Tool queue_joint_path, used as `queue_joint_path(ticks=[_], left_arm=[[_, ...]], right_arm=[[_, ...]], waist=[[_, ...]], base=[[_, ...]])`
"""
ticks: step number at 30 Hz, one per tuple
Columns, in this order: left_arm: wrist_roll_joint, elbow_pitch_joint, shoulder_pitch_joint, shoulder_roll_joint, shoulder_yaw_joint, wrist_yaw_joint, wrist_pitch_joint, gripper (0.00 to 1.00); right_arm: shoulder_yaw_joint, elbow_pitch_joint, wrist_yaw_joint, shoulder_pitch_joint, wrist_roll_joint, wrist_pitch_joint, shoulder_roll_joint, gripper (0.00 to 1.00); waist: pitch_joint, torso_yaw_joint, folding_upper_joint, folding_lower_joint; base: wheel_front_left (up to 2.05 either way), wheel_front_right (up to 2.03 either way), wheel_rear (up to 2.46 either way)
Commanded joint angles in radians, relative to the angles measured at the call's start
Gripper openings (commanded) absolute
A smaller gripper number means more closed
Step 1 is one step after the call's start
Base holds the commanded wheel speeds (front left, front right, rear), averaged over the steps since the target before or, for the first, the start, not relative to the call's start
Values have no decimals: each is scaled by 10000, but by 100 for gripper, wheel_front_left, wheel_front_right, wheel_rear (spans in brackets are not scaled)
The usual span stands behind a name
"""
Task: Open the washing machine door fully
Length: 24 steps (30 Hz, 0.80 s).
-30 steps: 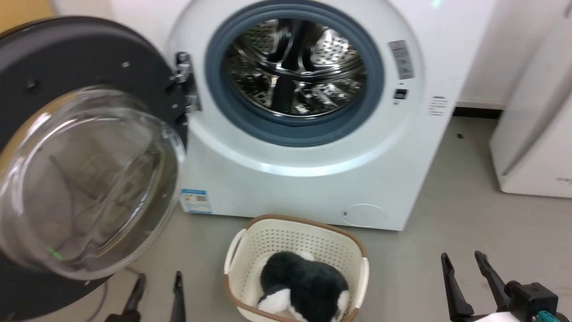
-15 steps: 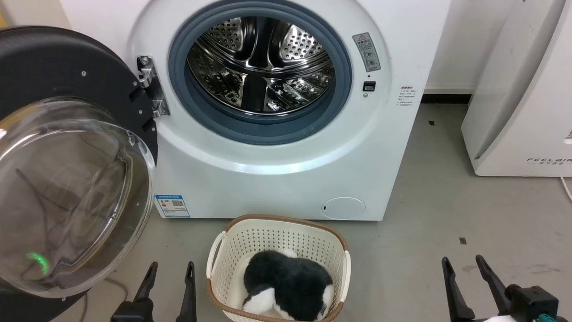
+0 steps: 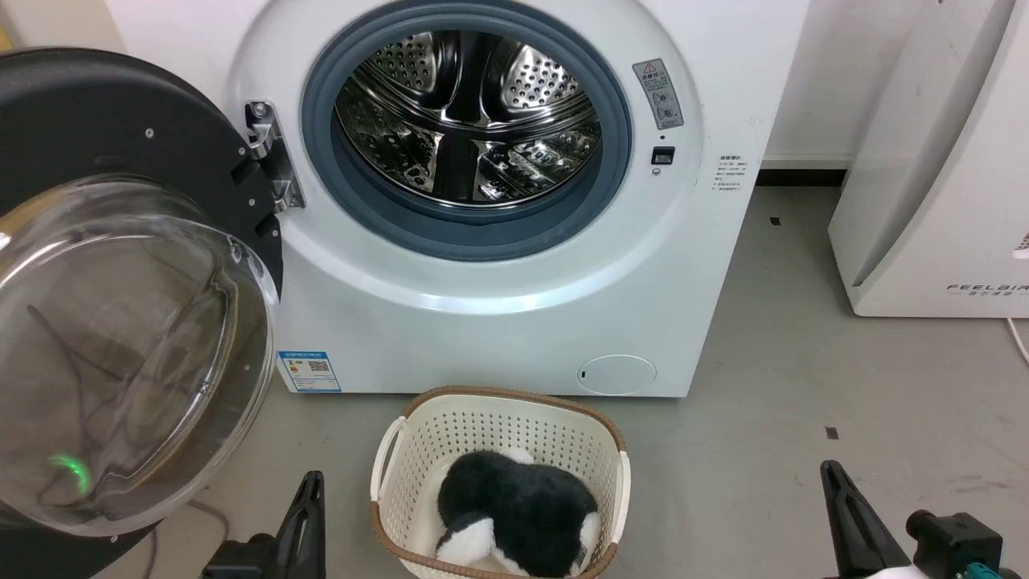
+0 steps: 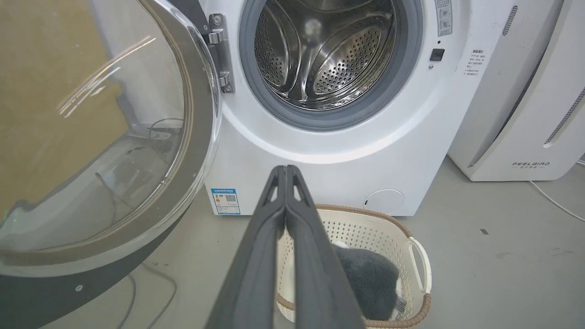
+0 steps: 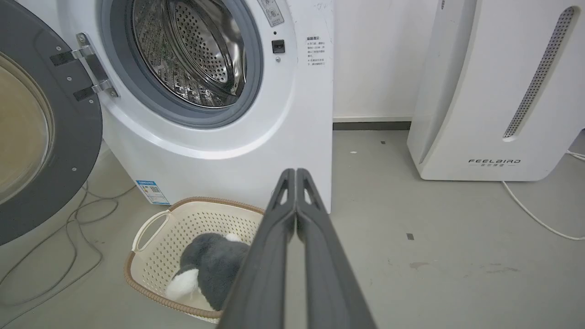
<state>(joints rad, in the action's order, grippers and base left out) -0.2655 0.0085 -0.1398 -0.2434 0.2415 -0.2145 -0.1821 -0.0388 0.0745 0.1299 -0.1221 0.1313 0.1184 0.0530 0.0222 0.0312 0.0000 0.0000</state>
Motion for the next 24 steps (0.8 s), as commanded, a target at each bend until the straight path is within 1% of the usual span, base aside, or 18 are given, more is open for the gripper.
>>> queue_joint_path(ticks=[1,24], left_arm=[[116,-2,64,39,-81,83,52,0],[584,-17,310,387,-511,463,378,0]], right_arm=[[14,-34,0,54,-60,-32,-1,0],[83,-165,2,269,-291,-244,-6,0]], waist=[[-4,-5,0,0],[-44,-61,0,0]], base=[[0,0,0],[0,0,0]])
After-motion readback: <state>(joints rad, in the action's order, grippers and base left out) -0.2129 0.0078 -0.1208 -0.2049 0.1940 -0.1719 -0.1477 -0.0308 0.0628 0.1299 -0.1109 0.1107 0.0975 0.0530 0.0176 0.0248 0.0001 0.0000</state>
